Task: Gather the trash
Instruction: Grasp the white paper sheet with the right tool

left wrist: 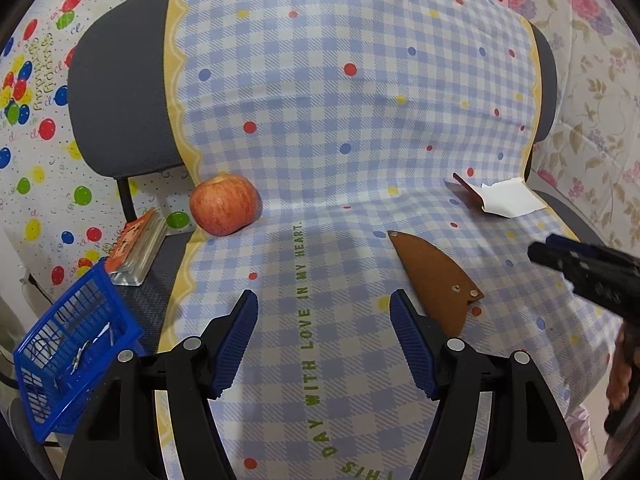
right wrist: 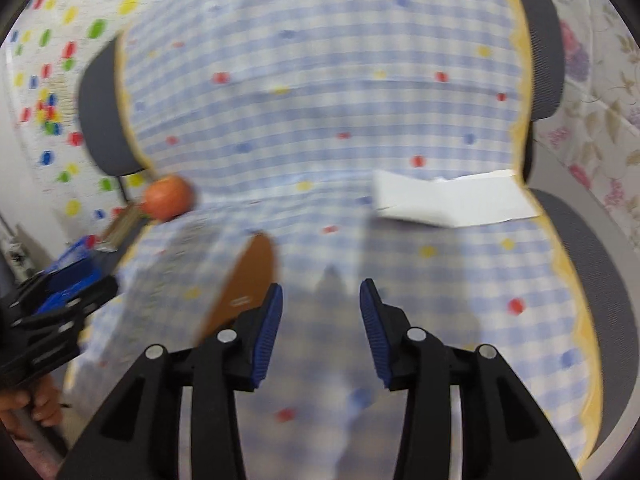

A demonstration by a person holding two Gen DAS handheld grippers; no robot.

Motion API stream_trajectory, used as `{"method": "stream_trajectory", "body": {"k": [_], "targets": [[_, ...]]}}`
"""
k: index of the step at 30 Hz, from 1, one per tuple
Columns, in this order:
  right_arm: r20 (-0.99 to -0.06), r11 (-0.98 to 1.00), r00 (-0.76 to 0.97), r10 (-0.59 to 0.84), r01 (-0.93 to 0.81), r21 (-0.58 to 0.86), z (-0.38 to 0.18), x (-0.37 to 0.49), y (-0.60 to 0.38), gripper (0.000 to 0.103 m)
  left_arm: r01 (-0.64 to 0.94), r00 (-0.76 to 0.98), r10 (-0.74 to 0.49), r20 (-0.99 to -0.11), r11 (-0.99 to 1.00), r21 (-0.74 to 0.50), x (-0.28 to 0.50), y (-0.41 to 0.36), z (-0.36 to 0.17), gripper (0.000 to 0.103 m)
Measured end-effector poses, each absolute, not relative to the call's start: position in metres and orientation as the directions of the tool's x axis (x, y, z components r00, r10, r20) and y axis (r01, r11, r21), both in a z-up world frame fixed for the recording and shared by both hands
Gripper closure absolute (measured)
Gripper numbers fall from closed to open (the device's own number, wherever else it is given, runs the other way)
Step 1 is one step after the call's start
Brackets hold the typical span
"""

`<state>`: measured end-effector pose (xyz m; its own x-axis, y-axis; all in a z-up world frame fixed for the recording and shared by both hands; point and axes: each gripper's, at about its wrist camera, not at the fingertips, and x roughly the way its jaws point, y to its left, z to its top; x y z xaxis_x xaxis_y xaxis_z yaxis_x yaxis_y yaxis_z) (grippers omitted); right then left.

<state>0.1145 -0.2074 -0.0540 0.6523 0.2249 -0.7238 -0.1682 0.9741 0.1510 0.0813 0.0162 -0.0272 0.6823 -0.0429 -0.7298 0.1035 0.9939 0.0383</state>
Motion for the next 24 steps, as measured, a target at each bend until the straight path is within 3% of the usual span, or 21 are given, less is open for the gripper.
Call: {"method": "stream_trajectory", "body": {"k": [12,13,15,24], "targets": [[-0.781,0.991,0.622,0.066,-0.132,-0.021,-0.089,0.225,-0.194,0.064,0.102,0.661,-0.031,-0.75,0.994,0.049,0.105,0.009,-0.039,0.034],[-0.778,0.991,0.625,0.058,-0.132,-0.032,-0.09,0.227,-0.194,0.067,0.102,0.661,-0.031,-0.75,0.994,0.049,0.105,0.009,-0.04,0.034],[-0.775,0.99,0.63,0.056,-0.137,-0.041,-0.088,0.225,-0.195,0.099,0.103,0.659,-0.031,-0.752,0.993,0.049,0.105,0.009,-0.041,0.034],[-0.733,0.967,0.649,0.204,-0.249,0.049,-0.066,0.134,-0.213,0.1,0.141,0.655,-0.07,-0.752,0.99,0.031,0.086,0.0,-0.037,0.034]]}}
